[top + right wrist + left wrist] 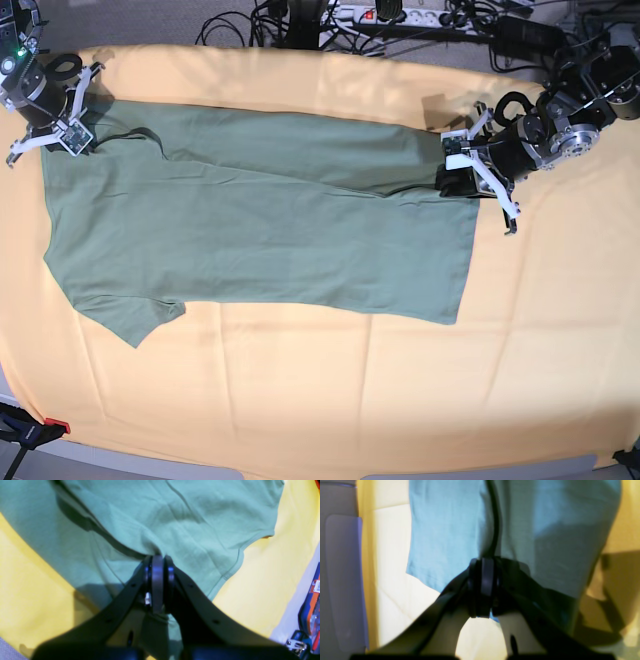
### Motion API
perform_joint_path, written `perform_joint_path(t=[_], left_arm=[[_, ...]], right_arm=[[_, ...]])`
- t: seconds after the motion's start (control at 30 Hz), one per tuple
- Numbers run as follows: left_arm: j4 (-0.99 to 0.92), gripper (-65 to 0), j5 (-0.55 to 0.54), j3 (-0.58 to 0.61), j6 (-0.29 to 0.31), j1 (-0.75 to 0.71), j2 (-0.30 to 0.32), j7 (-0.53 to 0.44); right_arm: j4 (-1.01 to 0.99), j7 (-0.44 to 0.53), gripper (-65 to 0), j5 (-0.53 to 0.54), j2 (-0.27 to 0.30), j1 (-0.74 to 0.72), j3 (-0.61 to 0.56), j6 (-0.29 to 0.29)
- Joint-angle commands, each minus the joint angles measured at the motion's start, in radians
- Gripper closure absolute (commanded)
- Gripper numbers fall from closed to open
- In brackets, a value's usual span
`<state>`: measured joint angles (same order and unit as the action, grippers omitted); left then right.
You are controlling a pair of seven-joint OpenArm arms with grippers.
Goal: Fold the T-shirt properly
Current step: 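Release and regrasp the shirt edge with both grippers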
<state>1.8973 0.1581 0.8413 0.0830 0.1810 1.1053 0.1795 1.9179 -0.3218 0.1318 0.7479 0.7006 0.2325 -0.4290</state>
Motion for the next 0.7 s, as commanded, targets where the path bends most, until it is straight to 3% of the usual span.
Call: perform_joint_path(t=[0.0,0.07,0.1,0.2,0.23,0.27,0.33,0.43,0.57,0.67], left_arm=[[0.012,0.0,0.002,-0.011,-0.017,0.016,0.019,-0.014],[0.012,-2.9,0.003,-0.011,-0.017,0.016,0.019,-0.014],[0.012,-9.2,0.003,-0.011,-0.017,0.016,0.019,-0.014],[0.012,-31.2,0.002,-0.011,-0.027,0.016,0.019,-0.014],[0.012,-35.4,0.002,-0.011,-0.046,0.016,0.019,-0.013],[0.012,-36.0,0.002,-0.011,-0.071,0.017,0.019,-0.001],[0.014,-34.7,0.003,-0.011,-0.11,0.023,0.019,0.039],[0.015,-31.0,0.003,-0.011,-0.1,0.039,0.02,0.054],[0.029,-30.9,0.002,-0.011,-0.033,0.052,0.038,0.058],[0.042,-30.9,0.002,-0.011,-0.014,0.052,0.056,0.058]], right_arm=[[0.011,0.016,0.0,0.002,0.018,-0.003,0.01,0.03],[0.011,0.016,0.0,0.002,0.018,-0.003,0.01,0.069],[0.011,0.016,-2.5,0.002,0.018,-0.003,0.01,0.092],[0.011,0.016,-26.5,0.002,0.018,-0.003,0.01,0.157],[0.011,0.016,-33.5,0.002,0.018,-0.003,0.01,0.173],[0.011,0.016,-37.6,0.002,0.018,-0.003,0.01,0.186],[0.014,0.016,-39.0,0.002,0.018,-0.003,0.01,0.22],[0.037,0.005,-39.0,-0.029,0.018,-0.002,0.01,0.226],[0.123,-0.105,-38.7,-0.053,0.032,0.002,0.01,0.12],[0.196,-0.189,-38.7,-0.053,0.037,0.006,0.011,0.071]])
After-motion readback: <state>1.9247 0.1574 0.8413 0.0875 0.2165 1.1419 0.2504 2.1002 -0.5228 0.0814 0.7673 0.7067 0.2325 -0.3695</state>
